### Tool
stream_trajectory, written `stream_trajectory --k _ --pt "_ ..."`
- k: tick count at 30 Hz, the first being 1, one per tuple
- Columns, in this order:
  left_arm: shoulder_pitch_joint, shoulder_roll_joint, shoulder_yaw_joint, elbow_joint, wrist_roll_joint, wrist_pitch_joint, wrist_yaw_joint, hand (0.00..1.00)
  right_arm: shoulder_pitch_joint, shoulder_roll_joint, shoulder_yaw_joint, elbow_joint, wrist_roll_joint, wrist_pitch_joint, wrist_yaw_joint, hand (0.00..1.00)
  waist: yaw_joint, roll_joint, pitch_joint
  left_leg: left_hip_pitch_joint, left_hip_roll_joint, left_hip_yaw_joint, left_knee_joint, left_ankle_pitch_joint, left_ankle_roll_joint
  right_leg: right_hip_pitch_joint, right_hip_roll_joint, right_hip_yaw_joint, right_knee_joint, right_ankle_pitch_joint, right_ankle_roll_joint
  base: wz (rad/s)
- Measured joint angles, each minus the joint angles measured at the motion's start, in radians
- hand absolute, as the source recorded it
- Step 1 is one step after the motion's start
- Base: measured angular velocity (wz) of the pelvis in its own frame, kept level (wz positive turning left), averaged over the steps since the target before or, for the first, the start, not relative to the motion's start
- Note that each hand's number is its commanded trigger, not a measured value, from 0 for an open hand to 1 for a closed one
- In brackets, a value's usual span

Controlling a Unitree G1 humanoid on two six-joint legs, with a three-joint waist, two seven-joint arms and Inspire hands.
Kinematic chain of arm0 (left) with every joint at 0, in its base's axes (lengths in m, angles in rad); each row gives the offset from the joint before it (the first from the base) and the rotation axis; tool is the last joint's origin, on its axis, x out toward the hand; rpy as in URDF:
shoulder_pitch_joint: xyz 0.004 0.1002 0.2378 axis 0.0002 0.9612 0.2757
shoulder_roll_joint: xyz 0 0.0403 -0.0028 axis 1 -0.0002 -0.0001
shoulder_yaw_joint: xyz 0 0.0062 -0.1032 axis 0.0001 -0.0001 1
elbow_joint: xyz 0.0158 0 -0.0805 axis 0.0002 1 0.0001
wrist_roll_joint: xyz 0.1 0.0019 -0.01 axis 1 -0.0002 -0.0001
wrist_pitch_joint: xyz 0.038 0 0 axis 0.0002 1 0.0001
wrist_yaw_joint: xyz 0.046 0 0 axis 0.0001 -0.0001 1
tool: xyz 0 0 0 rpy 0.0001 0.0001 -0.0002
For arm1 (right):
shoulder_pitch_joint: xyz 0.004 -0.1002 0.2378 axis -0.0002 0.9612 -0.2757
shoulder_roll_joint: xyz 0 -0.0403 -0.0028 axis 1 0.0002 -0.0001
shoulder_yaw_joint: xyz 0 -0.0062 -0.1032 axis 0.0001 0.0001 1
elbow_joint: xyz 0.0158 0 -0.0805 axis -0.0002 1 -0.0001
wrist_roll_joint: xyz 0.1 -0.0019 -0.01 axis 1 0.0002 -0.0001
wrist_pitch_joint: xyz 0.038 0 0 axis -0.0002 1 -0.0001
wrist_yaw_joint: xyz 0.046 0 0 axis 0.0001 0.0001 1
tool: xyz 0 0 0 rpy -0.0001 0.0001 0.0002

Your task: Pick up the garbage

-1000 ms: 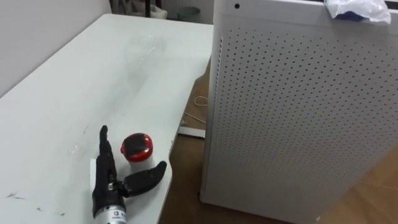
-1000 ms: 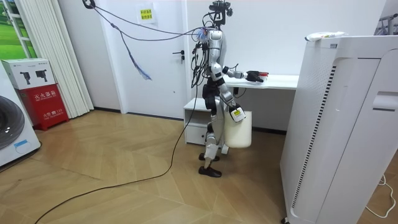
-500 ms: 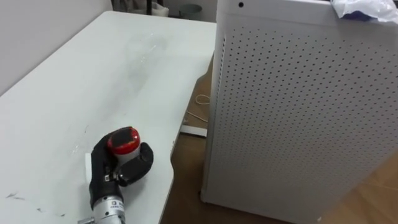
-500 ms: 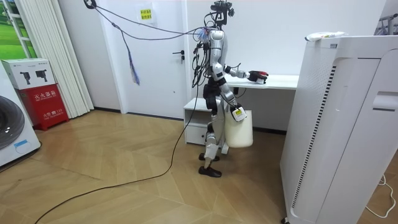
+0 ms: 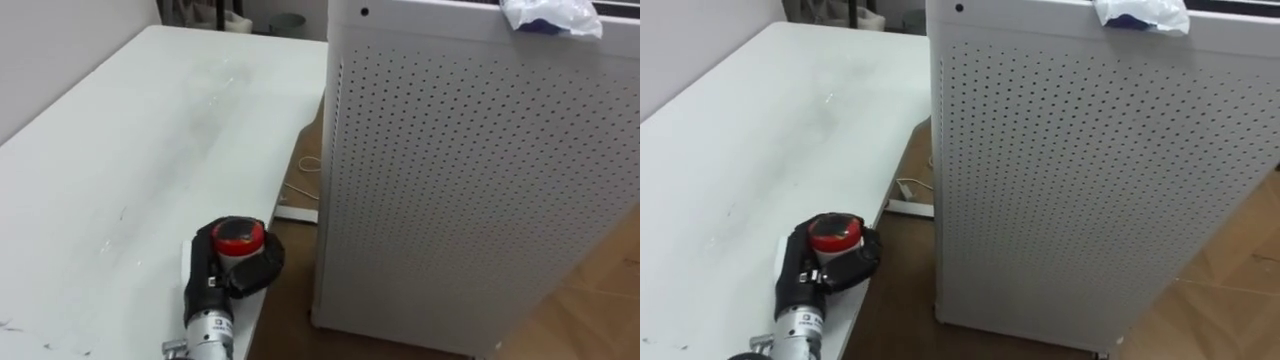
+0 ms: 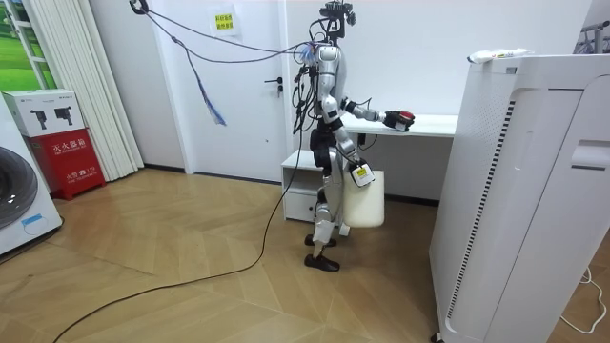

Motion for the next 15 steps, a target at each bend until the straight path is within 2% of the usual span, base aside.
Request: stream_trajectory --k 2,7,12,15 --pt "0.004 0.001 -0.014 -0.051 -0.032 0.02 -0.048 1.0 -0.002 -0.003 -0.003 -0.004 0.0 0.0 -0.002 1.0 0.005 0.004 -0.0011 -0.019 0.0 0.001 0.01 0.0 0.001 -0.02 0.0 0.001 -0.001 0.003 0.0 0.0" --pt "0.009 0.002 -0.03 -0.091 -0.079 0.044 -0.154 1.0 -0.039 -0.003 -0.013 -0.004 0.003 -0.001 0.0 1.0 0.008 0.01 -0.0018 -0.035 0.0 0.004 0.02 0.001 0.001 -0.034 -0.004 0.011 -0.001 0.003 0.0 0.01" --pt "0.015 0.002 -0.062 -0.11 -0.122 0.052 -0.229 1.0 -0.088 -0.003 -0.013 -0.004 0.052 -0.022 -0.016 1.0 0.009 0.013 -0.0009 -0.039 0.0 0.001 0.021 0.001 0.001 -0.032 -0.007 0.008 -0.005 0.003 0.001 0.05" --pt "0.041 0.001 -0.085 -0.149 -0.139 0.067 -0.291 1.0 -0.099 -0.003 -0.024 -0.004 0.072 -0.044 -0.024 1.0 0.003 0.022 -0.0017 -0.047 0.0 0.003 0.021 0.001 0.001 -0.034 -0.007 0.001 -0.013 0.005 0.002 0.05"
